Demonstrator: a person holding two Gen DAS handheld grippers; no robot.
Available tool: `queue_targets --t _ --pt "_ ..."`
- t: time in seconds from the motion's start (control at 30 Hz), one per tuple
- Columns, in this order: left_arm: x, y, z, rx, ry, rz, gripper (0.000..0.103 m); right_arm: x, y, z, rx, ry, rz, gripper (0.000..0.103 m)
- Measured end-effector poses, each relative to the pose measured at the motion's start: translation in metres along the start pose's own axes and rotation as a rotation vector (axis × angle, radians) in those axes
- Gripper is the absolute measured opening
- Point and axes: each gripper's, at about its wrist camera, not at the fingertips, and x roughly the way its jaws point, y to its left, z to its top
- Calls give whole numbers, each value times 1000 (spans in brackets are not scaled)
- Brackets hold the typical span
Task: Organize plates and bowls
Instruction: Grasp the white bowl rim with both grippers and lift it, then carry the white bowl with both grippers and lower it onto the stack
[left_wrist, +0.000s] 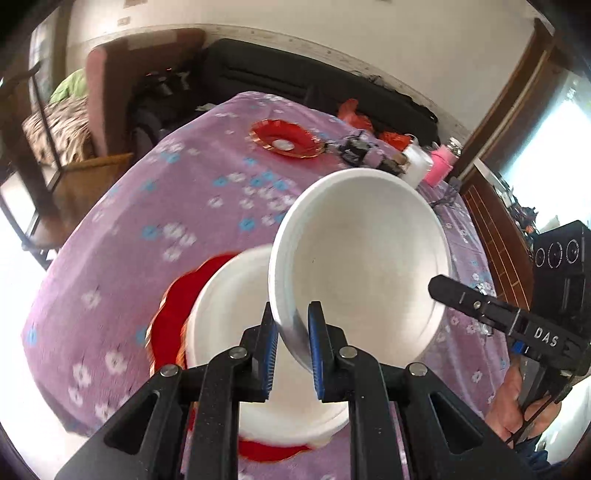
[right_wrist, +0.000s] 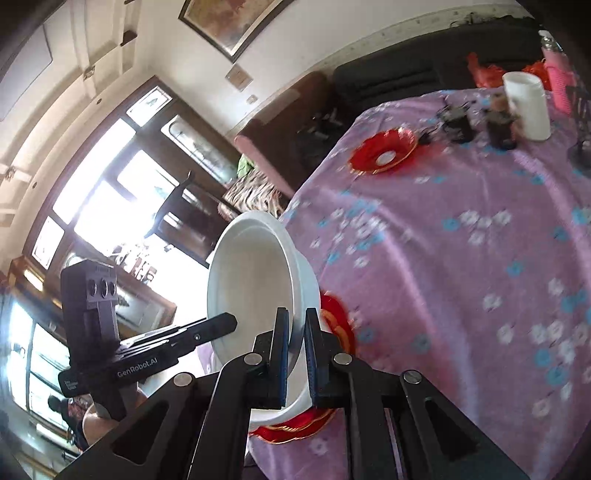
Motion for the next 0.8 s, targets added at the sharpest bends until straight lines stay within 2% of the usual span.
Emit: queue_targets --t 0.17,0.27,0.5,0.7,0.8 --pt "3 22 -23 -32 -35 40 15 30 17 -18 -81 26 -56 10" --pt "8 29 -30 -55 -44 38 15 38 19 -25 -116 21 -95 10" --pt "7 21 -41 -26 -101 85 15 39 16 -30 -153 27 -112 10" --pt "3 10 -51 22 -159 157 21 35 26 -37 -206 3 -135 10" --pt "2 10 -54 30 -169 161 22 33 33 -41 -247 -24 -159 10"
